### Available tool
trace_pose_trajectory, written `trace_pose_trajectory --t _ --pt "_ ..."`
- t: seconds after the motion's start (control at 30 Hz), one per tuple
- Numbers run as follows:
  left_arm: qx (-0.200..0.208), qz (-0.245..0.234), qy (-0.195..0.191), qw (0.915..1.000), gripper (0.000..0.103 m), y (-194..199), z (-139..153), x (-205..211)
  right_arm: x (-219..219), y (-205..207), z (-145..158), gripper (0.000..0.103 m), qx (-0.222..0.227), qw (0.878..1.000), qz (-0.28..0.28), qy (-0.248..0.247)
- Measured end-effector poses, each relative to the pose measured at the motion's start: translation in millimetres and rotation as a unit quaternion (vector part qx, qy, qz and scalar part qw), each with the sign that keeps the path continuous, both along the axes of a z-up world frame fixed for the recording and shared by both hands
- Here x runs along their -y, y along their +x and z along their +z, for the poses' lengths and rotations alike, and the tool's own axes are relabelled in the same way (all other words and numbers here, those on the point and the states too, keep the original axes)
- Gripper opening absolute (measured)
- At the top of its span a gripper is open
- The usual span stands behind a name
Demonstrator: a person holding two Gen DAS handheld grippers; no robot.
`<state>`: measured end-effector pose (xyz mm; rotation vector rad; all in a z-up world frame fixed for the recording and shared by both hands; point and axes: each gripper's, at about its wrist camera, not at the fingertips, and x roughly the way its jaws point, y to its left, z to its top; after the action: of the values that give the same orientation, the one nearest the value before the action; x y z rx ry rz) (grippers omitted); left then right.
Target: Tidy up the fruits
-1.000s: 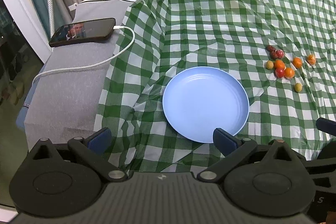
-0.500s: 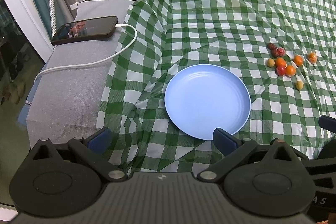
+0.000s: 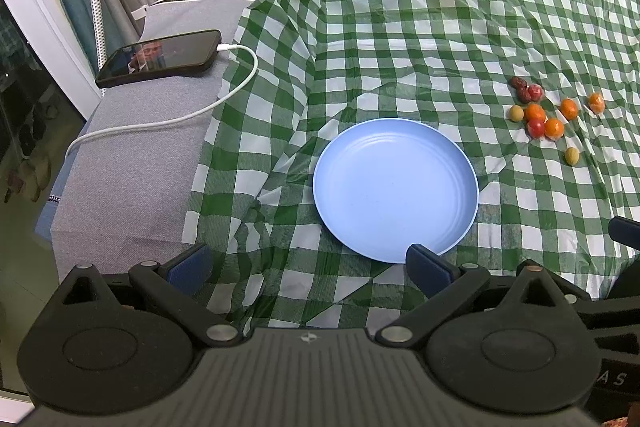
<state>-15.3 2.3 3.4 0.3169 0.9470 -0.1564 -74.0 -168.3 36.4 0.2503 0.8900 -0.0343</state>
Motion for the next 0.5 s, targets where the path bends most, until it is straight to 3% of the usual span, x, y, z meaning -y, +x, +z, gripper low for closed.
trace_pose_trajectory --t 0.37,0.5 --pt "-0.01 -0.004 0.007 0.9999 0.103 2 -5 5 6 0 -7 0.102 -0.002 1.0 -0.007 0.023" --pt "-0.021 -0.011 0.004 0.9997 0.103 5 -7 9 19 -1 -11 0.102 0.01 0.998 -0.041 0.036"
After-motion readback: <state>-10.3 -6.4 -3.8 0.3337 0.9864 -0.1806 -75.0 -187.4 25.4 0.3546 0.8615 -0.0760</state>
